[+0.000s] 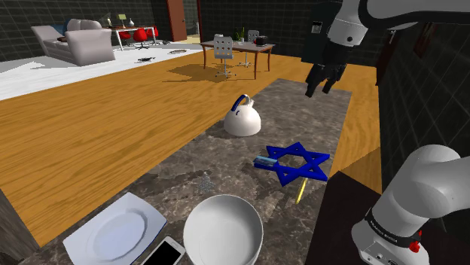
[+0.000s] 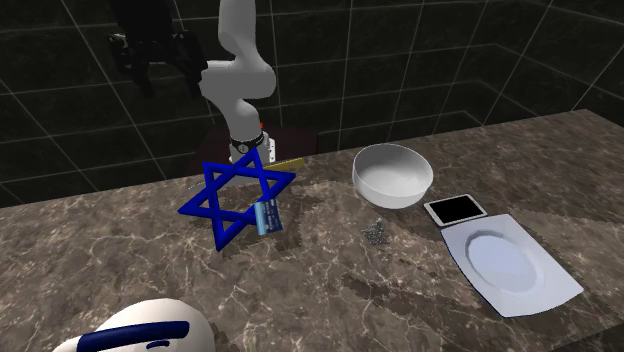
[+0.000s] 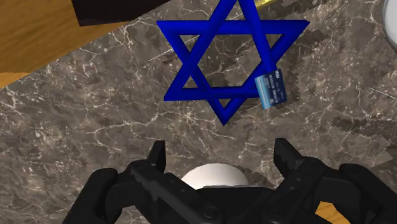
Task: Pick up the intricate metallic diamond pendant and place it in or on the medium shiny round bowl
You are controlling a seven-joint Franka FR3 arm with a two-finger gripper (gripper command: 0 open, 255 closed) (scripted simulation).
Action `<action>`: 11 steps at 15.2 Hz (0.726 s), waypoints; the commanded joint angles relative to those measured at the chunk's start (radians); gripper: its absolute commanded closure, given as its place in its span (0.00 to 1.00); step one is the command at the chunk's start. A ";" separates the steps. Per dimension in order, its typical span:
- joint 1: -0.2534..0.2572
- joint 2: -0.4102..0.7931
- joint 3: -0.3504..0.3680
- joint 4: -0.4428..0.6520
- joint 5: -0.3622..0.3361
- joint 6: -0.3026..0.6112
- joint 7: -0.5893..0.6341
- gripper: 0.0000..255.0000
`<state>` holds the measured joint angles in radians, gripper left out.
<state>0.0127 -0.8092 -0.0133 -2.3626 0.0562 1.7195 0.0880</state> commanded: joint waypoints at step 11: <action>0.069 0.092 0.218 -0.068 0.099 0.204 0.203 0.00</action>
<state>0.0765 -0.7334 0.1832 -2.4331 0.1479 1.9040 0.2710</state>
